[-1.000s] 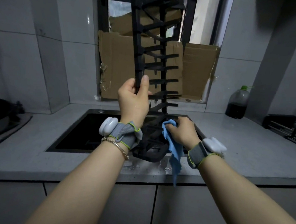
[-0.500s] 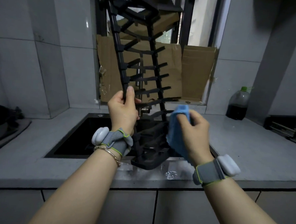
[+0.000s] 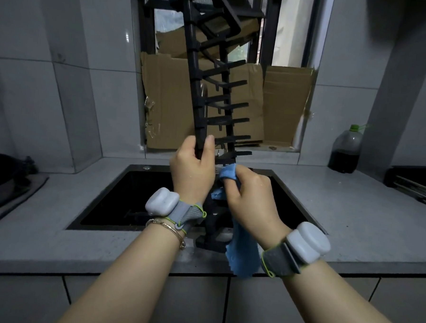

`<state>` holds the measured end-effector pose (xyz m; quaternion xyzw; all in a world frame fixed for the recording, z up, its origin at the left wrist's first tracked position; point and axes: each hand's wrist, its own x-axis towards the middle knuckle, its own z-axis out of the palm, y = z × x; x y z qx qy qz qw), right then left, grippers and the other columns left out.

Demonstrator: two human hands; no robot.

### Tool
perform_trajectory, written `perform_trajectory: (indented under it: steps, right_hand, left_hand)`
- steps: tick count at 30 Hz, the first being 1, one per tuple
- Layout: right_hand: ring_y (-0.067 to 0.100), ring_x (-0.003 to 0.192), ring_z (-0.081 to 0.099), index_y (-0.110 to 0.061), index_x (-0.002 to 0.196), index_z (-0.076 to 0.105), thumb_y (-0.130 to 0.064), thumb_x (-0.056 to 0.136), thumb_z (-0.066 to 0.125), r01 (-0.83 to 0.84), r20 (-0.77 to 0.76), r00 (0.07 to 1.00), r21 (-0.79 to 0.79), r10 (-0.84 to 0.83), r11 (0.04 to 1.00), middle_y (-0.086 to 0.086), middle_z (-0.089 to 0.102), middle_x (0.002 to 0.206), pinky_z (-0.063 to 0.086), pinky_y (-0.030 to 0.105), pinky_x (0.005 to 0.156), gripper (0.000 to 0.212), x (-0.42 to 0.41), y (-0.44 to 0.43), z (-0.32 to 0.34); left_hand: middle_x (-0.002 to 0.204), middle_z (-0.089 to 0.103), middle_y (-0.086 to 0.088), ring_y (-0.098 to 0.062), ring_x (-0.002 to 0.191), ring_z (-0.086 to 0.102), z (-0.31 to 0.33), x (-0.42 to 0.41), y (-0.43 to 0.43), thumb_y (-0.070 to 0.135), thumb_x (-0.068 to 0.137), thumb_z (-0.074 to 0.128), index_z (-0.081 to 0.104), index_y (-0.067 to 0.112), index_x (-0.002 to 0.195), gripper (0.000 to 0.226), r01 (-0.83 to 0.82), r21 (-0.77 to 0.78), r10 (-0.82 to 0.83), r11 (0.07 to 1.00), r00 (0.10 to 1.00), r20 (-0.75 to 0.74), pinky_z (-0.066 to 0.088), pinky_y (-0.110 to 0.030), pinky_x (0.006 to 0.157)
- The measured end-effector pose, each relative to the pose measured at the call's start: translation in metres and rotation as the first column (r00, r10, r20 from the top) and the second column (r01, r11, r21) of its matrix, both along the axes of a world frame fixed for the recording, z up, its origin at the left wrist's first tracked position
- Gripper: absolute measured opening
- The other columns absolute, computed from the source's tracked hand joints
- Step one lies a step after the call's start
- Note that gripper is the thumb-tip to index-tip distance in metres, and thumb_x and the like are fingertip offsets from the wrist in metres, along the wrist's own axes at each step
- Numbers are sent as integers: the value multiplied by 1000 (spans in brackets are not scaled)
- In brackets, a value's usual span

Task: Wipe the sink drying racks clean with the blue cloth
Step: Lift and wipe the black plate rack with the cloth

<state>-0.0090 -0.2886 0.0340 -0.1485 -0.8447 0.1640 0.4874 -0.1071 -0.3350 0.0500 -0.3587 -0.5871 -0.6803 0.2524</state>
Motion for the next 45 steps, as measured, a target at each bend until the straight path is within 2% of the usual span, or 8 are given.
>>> perform_trajectory:
  steps: [4,7,12,18,28,35,41,45]
  right_hand:
    - [28,74,62,-3,83,63,-13,91,51,15,-237,966,-341,-101,940,12,66,76,50,42,71,17,7,18,-4]
    - [10,65,53,-15,75,59,-11,92,51,-77,-378,921,-414,-94,907,0,59,70,46,28,65,19,20,30,15]
    - [-3,78,57,-16,91,65,-21,85,62,-231,-41,972,-358,232,905,-9,64,86,45,14,71,9,11,1,32]
    - [9,58,40,-14,64,41,-17,84,55,59,242,970,-188,-11,980,-2,45,64,26,22,48,24,-3,-12,37]
    - [19,62,42,-2,66,54,-4,78,50,-245,-334,942,-625,30,741,11,48,63,34,31,57,13,6,20,20]
    - [21,75,54,9,95,56,-38,72,63,-314,-87,933,-669,349,674,12,56,79,46,41,73,53,6,10,25]
    - [20,75,63,-9,81,63,-12,80,63,-193,74,945,-660,318,726,7,66,78,52,34,71,4,1,5,30]
    - [20,71,62,6,86,64,-6,80,63,-220,10,948,-701,318,679,10,64,76,52,33,66,13,-3,-1,31]
  left_hand:
    - [50,43,-1,-13,48,47,-6,-12,-2,40,89,47,40,11,62,41,-12,11,12,1000,1000,-25,39,-24,49]
    - [61,57,-18,-35,55,58,-13,-23,-6,54,85,39,47,2,68,56,28,20,-28,999,999,21,50,-47,53]
    - [54,40,8,-1,48,42,-10,-2,-4,22,98,47,37,15,61,39,90,14,-91,996,992,84,34,-16,51]
    - [60,30,4,-2,49,28,-10,6,-3,14,99,45,29,17,63,39,283,71,-292,956,932,214,28,-15,49]
    - [61,61,5,3,56,57,-6,2,-6,23,98,46,44,13,68,32,216,-39,-212,976,973,92,43,-17,60]
    - [57,32,7,-2,48,33,-1,15,-7,20,98,47,30,18,65,38,249,-25,-245,968,963,115,28,-19,50]
    - [56,35,9,-1,50,37,-8,18,-9,39,87,39,32,19,63,32,290,-62,-284,955,955,90,30,-16,51]
    - [53,35,8,0,49,40,-10,20,-10,41,86,38,31,20,62,33,256,-52,-251,965,964,83,31,-15,50]
